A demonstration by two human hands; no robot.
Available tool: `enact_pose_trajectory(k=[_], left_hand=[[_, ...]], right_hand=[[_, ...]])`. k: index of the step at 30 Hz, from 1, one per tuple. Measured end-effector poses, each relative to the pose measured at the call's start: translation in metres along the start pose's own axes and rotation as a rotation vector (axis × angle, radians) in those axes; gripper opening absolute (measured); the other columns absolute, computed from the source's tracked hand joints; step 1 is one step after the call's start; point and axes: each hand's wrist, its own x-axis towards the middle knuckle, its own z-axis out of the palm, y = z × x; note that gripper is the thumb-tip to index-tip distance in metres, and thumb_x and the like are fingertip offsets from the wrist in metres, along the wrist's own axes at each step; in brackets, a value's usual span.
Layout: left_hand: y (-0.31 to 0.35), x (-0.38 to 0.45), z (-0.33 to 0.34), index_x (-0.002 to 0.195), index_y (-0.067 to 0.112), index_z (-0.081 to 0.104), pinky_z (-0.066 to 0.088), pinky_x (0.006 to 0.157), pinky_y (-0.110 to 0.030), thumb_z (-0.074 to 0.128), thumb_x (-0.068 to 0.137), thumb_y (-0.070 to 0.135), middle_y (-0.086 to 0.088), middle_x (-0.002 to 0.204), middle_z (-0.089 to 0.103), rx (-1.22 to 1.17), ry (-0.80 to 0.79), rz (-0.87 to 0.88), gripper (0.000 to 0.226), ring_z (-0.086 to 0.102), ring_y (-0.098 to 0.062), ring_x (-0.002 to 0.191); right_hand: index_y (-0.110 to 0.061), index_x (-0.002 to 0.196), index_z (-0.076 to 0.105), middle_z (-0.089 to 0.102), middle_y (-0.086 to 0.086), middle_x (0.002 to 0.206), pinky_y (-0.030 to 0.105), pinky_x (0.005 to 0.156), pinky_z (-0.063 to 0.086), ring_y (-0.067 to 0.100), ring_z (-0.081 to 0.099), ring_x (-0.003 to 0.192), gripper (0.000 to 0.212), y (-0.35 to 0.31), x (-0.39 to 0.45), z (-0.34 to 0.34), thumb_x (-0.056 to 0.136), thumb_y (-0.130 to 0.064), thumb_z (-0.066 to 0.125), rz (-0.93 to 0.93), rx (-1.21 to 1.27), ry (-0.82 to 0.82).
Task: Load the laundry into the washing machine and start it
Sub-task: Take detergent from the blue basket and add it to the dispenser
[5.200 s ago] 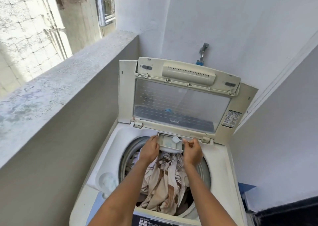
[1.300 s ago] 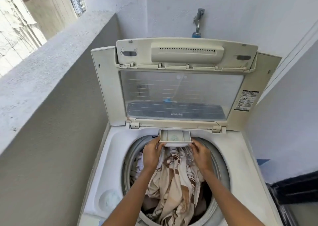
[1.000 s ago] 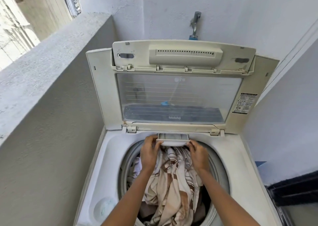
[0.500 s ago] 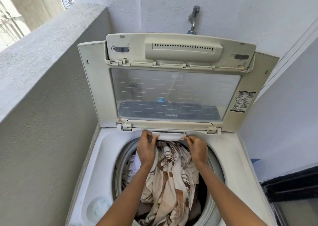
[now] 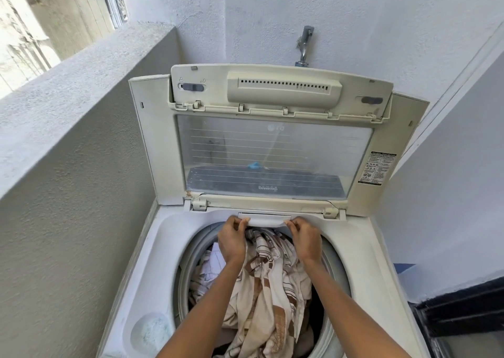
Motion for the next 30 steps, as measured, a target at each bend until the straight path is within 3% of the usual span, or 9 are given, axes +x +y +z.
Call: enact_pose_trajectory(k=[4,8,15,19,24,30], left_hand=[[0.008,-0.006,0.004,0.077,0.013,0.057,0.04,0.063,-0.03,0.065,0.087,0.022,-0.002,0.074,0.063,-0.079,0.031,-0.001,0.016,0.057,-0.02,0.07],[0.012,-0.004,0.006,0.075,0.012,0.057,0.04,0.066,-0.026,0.067,0.085,0.016,-0.002,0.073,0.063,-0.168,0.033,-0.027,0.015,0.057,-0.02,0.072],[0.006,-0.001,0.009,0.072,0.012,0.059,0.047,0.072,-0.034,0.07,0.082,0.014,-0.001,0.07,0.064,-0.213,0.055,-0.039,0.014,0.06,-0.021,0.071],[0.007,0.0,0.001,0.074,0.015,0.056,0.044,0.066,-0.035,0.068,0.084,0.02,0.001,0.07,0.062,-0.13,0.014,0.05,0.016,0.057,-0.018,0.068],[0.008,0.005,-0.016,0.087,0.018,0.051,0.046,0.068,-0.033,0.064,0.087,0.02,0.005,0.083,0.059,-0.022,0.036,0.198,0.014,0.056,-0.015,0.076],[-0.001,0.011,-0.021,0.111,0.015,0.053,0.044,0.073,-0.026,0.065,0.087,0.019,0.005,0.102,0.054,0.073,0.074,0.291,0.026,0.051,-0.011,0.087]], right_hand=[[-0.01,0.084,0.056,0.062,0.001,0.079,0.027,0.059,0.036,0.02,0.057,0.07,0.023,-0.004,-0.009,0.007,0.094,-0.031,0.056,0.008,0.134,-0.022],[-0.017,0.079,0.044,0.058,0.005,0.077,0.027,0.058,0.033,0.022,0.052,0.068,0.021,-0.014,-0.01,0.016,0.098,-0.027,0.048,0.002,0.175,0.0],[-0.014,0.079,0.051,0.061,0.003,0.081,0.028,0.061,0.038,0.021,0.056,0.075,0.02,-0.019,-0.011,0.026,0.093,-0.026,0.057,0.026,0.196,0.039],[-0.016,0.086,0.058,0.057,0.001,0.088,0.03,0.066,0.047,0.021,0.055,0.082,0.016,-0.033,-0.014,0.026,0.079,-0.02,0.072,-0.247,-0.092,0.141],[-0.025,0.099,0.059,0.056,-0.007,0.095,0.028,0.074,0.046,0.015,0.051,0.087,0.022,-0.051,-0.006,0.023,0.08,-0.026,0.07,-0.604,-0.348,0.135],[-0.029,0.104,0.059,0.057,-0.01,0.094,0.028,0.075,0.045,0.016,0.051,0.086,0.027,-0.063,-0.001,0.034,0.079,-0.034,0.07,-0.639,-0.376,0.126]])
